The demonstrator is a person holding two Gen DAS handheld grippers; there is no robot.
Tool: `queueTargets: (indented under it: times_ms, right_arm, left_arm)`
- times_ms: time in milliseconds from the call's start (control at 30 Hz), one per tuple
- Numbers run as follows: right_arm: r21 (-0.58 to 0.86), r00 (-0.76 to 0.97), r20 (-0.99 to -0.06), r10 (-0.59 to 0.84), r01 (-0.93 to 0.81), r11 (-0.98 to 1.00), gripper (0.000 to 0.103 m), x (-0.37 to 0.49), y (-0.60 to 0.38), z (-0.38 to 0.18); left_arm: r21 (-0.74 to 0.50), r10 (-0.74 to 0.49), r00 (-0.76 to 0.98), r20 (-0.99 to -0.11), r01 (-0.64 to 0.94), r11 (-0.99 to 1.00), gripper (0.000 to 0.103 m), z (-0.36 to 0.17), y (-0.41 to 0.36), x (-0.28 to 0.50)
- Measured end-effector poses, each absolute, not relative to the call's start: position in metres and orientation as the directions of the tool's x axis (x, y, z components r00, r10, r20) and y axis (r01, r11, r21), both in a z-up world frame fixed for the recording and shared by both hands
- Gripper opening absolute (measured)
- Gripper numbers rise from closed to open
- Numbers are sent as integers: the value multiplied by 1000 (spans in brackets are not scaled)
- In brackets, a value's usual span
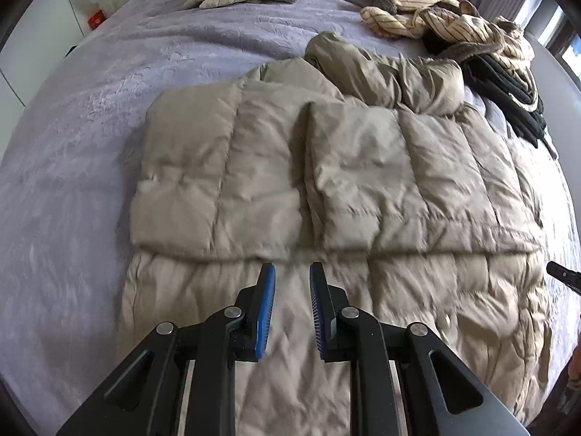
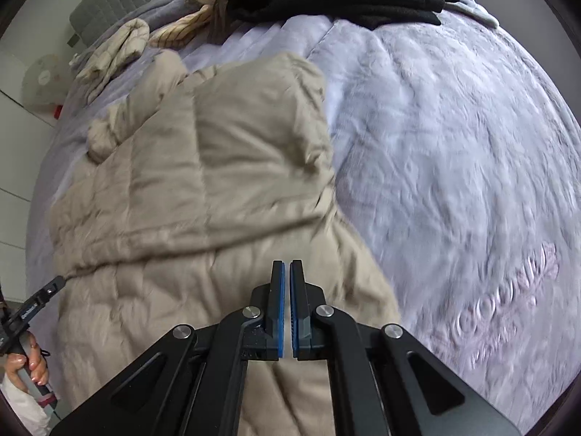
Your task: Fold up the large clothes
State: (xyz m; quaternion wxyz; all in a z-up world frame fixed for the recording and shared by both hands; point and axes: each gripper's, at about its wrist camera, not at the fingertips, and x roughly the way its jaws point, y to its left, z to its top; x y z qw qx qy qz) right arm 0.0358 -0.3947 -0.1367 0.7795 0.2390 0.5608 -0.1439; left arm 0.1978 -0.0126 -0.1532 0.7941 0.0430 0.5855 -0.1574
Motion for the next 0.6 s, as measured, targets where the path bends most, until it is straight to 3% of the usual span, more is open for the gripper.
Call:
queueTargets:
  times_ms: [267, 300, 333, 367, 400, 467, 533, 600]
  right_arm:
    - [220, 309, -949, 69, 488, 845, 3, 18, -372, -117]
    - [219, 308, -949, 69, 484, 847, 3, 16, -369, -114]
    - [215, 306, -950, 67, 480, 850, 3, 15, -367, -111]
    - [214, 307, -949, 66, 476, 853, 4, 13, -364, -108]
    - [215, 309, -949, 67, 472, 855, 5, 11, -361, -105]
    - [215, 310, -948, 70, 466, 858, 10, 9, -358, -100]
    - [220, 313, -947, 73, 466, 857, 33, 6, -356, -97]
    - [226, 317, -945, 77, 465, 856, 48, 4, -354, -94]
  left_arm:
    - [-97, -169, 228, -959, 298, 950, 21, -138, -11, 167]
    - [-88, -160, 224, -961, 300, 950, 33, -136, -11, 162]
    - [-82, -154, 222, -963, 301, 950, 53, -134, -11, 159]
    - [-72, -143, 228, -963, 297, 952, 91, -131, -10, 156]
    - [-46, -125, 257, -958, 292, 955, 100, -125, -9, 151]
    - [-26, -115, 277, -954, 307, 951, 100, -118, -9, 146]
    - [-24, -108, 269, -957, 297, 954, 100, -113, -7, 142]
    - [-27, -106, 265, -958, 288, 957, 100, -109, -6, 140]
